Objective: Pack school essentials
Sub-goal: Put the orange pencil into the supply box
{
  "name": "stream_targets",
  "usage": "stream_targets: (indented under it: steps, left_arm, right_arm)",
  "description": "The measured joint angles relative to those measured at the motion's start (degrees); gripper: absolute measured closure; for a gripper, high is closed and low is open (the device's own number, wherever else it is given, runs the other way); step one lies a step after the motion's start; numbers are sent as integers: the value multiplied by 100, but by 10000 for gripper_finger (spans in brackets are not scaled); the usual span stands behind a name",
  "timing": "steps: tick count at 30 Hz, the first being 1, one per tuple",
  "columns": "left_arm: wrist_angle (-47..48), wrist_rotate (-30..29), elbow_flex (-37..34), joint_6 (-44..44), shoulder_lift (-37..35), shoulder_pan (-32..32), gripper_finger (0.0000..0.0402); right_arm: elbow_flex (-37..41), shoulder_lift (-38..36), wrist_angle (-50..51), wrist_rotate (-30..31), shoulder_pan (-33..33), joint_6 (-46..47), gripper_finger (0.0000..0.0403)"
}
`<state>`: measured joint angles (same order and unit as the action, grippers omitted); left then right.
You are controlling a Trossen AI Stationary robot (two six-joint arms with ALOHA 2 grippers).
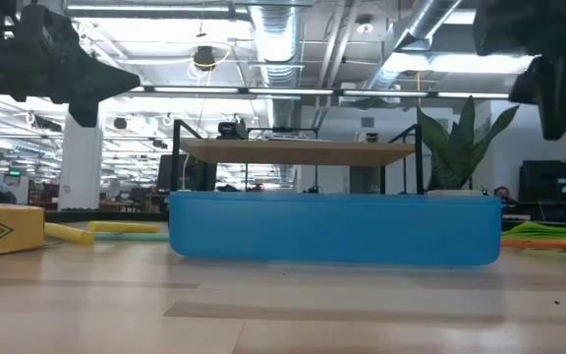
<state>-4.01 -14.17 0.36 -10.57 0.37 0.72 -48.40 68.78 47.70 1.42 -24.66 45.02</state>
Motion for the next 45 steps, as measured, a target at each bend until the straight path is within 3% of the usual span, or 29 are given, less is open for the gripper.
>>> stream_targets:
  steps: [8, 15, 36, 45]
  left_arm:
    - [0, 2, 0, 2, -1, -1, 401]
    - [-2, 4, 2, -17, -1, 0, 401]
    - [-2, 0, 1, -66, -1, 0, 401]
    - [-2, 0, 2, -72, -1, 1, 401]
  right_arm:
    - [2, 500, -95, -5, -95, -141, 200]
    - [2, 689, -644, -3, 56, 68, 171]
    - [10, 744, -1034, 352, 106, 735, 174]
    - [428, 744, -1324, 503, 89, 1047, 170]
